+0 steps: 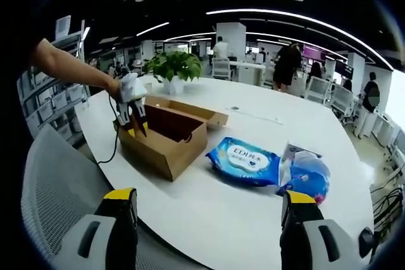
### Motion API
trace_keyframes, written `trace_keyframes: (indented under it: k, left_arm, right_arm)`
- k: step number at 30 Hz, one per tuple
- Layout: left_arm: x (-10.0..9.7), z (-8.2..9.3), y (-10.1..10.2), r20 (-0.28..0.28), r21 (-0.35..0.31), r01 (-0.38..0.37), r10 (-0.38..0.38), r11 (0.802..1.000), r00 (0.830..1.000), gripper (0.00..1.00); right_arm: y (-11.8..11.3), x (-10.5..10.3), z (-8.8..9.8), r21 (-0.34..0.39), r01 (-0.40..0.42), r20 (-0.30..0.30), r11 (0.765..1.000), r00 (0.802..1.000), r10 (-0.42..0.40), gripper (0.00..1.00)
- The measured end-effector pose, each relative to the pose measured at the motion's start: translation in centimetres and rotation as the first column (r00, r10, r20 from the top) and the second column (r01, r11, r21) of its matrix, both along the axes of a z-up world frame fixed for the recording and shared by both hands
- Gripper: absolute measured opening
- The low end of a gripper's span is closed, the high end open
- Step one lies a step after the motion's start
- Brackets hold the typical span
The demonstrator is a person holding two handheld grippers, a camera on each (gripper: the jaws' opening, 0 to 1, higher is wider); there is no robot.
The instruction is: Operate the shoe box by opening the lid, removing the specified soft item, and placing it in the target area until the item is outside and the box remains undamaged.
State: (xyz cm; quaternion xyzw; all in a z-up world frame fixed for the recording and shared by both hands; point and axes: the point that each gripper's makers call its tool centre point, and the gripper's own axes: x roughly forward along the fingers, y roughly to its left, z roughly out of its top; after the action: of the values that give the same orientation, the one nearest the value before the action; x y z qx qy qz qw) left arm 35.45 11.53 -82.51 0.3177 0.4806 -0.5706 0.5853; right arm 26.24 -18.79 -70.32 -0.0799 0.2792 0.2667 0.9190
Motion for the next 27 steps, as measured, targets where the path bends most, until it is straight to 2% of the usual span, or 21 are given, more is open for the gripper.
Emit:
trace_keyframes:
  k: [11,14,19,27]
  left_arm:
    - [0.8,0.2,1.3,0.019,0.023,-0.034,0.034,0.999,0.999,0.27]
    - [0.8,0.7,0.6,0.009,-0.014,-0.065,0.066,0.998,0.998,0.28]
    - [0.3,1.0,-0.4,-0.007,-0.037,-0.052,0.051,0.998,0.999,0.29]
    - [-0.6,-0.2,-1.1,-0.03,-0.027,-0.035,0.035,0.999,0.999,0.29]
  right_arm:
    - [0.1,-0.1,-0.1,0.002,0.003,0.0,1.0,1.0,-0.003,0.95]
    - [0.2,0.0,0.0,0.004,0.003,0.005,1.0,1.0,-0.003,0.95]
    - [0.1,-0.1,-0.1,0.004,0.005,0.004,1.0,1.0,-0.005,0.95]
    - [0.1,-0.3,-0.3,0.011,0.012,0.0,1.0,1.0,-0.012,0.95]
